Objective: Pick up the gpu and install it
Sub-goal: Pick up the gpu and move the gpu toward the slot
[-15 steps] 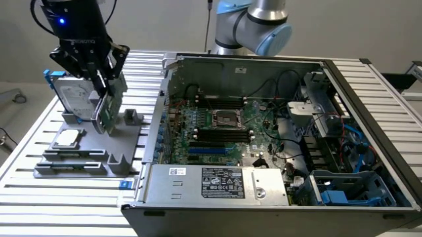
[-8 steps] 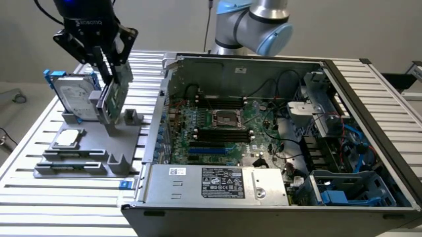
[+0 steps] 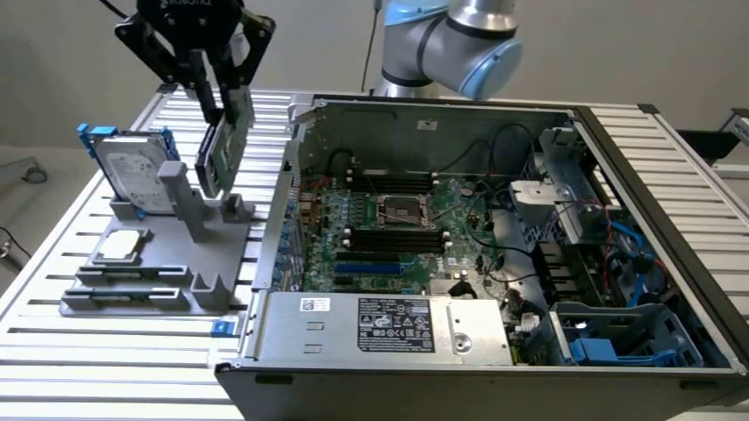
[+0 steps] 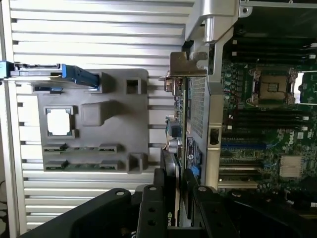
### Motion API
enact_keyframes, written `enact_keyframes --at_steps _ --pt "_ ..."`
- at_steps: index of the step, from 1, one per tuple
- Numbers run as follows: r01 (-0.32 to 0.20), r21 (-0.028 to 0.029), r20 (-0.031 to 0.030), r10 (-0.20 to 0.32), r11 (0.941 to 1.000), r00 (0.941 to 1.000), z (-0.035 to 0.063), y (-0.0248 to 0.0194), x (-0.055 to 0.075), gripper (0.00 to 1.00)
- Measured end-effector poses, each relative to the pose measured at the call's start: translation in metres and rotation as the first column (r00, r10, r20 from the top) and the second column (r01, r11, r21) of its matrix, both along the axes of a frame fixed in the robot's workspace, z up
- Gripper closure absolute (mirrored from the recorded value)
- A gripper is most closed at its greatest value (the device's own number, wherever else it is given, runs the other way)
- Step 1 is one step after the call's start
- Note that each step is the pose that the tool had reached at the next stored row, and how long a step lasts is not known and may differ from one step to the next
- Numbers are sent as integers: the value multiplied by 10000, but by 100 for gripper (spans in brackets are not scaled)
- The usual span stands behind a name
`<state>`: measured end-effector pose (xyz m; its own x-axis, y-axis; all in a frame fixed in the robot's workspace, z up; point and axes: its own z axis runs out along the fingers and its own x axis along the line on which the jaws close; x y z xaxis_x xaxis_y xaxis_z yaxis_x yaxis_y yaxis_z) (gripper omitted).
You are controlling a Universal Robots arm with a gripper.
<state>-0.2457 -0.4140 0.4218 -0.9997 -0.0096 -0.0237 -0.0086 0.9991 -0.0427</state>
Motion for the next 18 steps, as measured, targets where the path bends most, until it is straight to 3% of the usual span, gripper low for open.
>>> enact_keyframes --at_steps 5,18 --pt "0 2 -259 0 10000 9997 109 -33 201 73" --pt "0 0 -273 0 10000 9996 119 -186 791 73"
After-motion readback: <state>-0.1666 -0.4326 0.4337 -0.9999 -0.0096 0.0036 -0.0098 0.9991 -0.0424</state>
